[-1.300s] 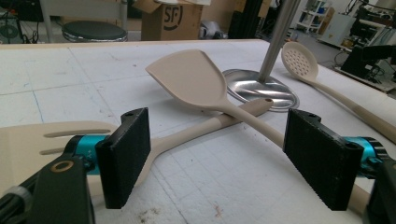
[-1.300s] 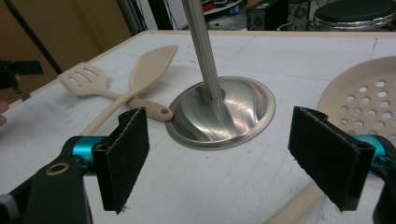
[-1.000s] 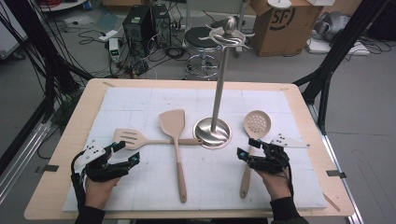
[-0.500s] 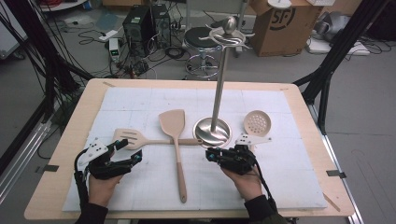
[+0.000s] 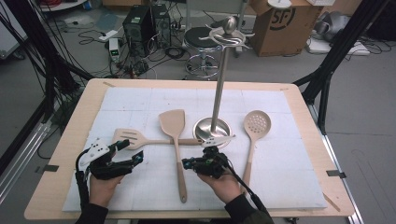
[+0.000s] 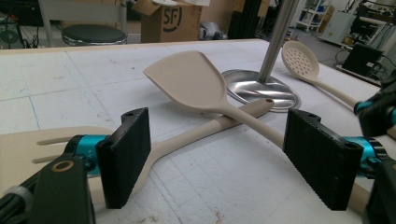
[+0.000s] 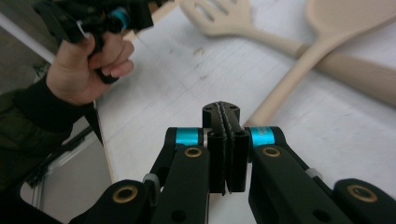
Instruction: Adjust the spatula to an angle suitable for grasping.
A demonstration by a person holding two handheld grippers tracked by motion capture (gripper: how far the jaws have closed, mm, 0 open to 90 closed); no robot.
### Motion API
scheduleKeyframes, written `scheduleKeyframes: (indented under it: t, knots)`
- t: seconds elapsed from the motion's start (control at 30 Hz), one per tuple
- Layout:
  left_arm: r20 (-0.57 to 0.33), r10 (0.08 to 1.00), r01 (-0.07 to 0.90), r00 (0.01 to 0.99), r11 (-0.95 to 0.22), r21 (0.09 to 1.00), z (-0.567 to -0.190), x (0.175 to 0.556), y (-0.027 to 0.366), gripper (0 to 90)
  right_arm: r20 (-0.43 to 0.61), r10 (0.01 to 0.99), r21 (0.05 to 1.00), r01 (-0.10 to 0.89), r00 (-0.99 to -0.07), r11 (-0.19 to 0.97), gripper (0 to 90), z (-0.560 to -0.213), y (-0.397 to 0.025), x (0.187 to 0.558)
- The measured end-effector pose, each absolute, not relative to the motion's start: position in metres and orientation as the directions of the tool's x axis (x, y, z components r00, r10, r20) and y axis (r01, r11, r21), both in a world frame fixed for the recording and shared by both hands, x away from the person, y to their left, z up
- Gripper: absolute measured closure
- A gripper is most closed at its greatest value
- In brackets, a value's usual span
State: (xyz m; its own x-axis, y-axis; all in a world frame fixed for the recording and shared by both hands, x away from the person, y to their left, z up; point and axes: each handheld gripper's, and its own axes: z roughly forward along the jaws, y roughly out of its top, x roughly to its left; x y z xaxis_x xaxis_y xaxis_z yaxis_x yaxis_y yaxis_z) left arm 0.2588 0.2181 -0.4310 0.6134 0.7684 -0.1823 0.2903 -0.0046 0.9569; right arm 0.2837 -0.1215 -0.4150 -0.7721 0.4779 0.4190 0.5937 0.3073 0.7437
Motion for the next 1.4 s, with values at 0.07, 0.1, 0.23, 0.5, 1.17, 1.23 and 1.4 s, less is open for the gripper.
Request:
scheduleKeyframes:
  t: [0.07, 0.1, 0.23, 0.5, 1.17, 1.23, 1.4]
  knots:
    - [-0.182, 0.77, 0.291, 0.611, -0.004, 0.957, -0.431, 0.259, 0.218, 24.0, 0.404, 0.484, 0.729, 0.593, -0.776, 0.343, 90.0, -0.417, -0.109, 0.281]
    - [-0.182, 0.771, 0.292, 0.611, -0.005, 0.956, -0.431, 0.259, 0.218, 24.0, 0.401, 0.48, 0.723, 0.591, -0.781, 0.358, 90.0, -0.419, -0.104, 0.28]
    - [-0.181, 0.767, 0.292, 0.615, -0.008, 0.956, -0.432, 0.259, 0.218, 24.2, 0.396, 0.478, 0.689, 0.598, -0.784, 0.41, 90.0, -0.427, -0.085, 0.276]
    - [-0.173, 0.767, 0.29, 0.618, -0.018, 0.957, -0.432, 0.26, 0.218, 24.3, 0.352, 0.501, 0.645, 0.593, -0.791, 0.482, 90.0, -0.438, -0.072, 0.271]
    - [-0.176, 0.765, 0.291, 0.62, -0.016, 0.957, -0.433, 0.259, 0.217, 24.4, 0.276, 0.564, 0.582, 0.602, -0.779, 0.547, 90.0, -0.429, -0.083, 0.272]
    - [-0.175, 0.764, 0.291, 0.621, -0.017, 0.957, -0.433, 0.259, 0.217, 24.3, 0.257, 0.565, 0.573, 0.594, -0.784, 0.564, 90.0, -0.428, -0.086, 0.273]
    - [-0.174, 0.765, 0.291, 0.621, -0.019, 0.956, -0.433, 0.259, 0.217, 24.4, 0.227, 0.598, 0.556, 0.606, -0.769, 0.569, 90.0, -0.425, -0.097, 0.276]
